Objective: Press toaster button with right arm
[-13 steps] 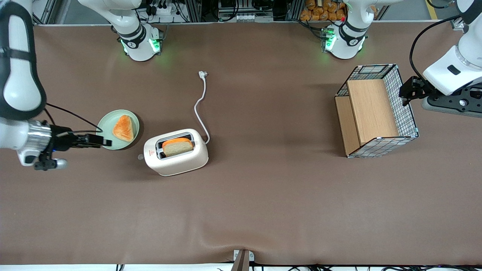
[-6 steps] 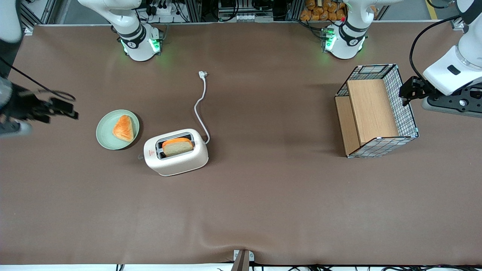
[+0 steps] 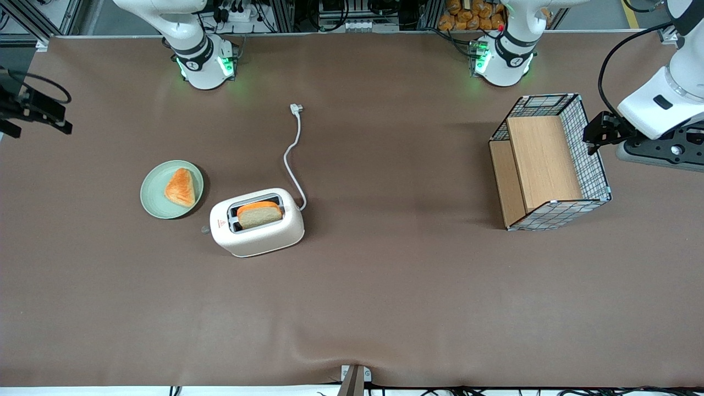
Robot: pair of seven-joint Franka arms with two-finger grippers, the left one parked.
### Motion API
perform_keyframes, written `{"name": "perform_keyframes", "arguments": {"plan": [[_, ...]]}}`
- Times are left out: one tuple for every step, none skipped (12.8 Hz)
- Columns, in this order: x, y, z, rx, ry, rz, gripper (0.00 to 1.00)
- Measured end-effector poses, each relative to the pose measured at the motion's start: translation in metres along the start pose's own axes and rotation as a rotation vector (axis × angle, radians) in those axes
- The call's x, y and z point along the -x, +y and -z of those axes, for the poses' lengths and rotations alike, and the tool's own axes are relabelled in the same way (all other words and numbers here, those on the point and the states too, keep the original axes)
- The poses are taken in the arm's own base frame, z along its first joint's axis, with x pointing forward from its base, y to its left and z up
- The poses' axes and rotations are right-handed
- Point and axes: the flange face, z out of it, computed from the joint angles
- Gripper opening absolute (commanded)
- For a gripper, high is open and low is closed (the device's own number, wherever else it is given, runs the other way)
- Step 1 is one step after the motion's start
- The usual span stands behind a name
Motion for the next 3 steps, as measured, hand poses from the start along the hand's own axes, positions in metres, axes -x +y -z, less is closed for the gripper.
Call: {"name": "perform_keyframes", "arguments": {"plan": [[0.0017, -0.0033, 0.0029, 0.019, 0.003, 0.007, 1.00], [0.0019, -0.0049, 0.0035, 0.029, 0.003, 0.009, 1.00], [0.0018, -0.0049, 0.0032, 0.031, 0.002, 0.009, 1.00]]}}
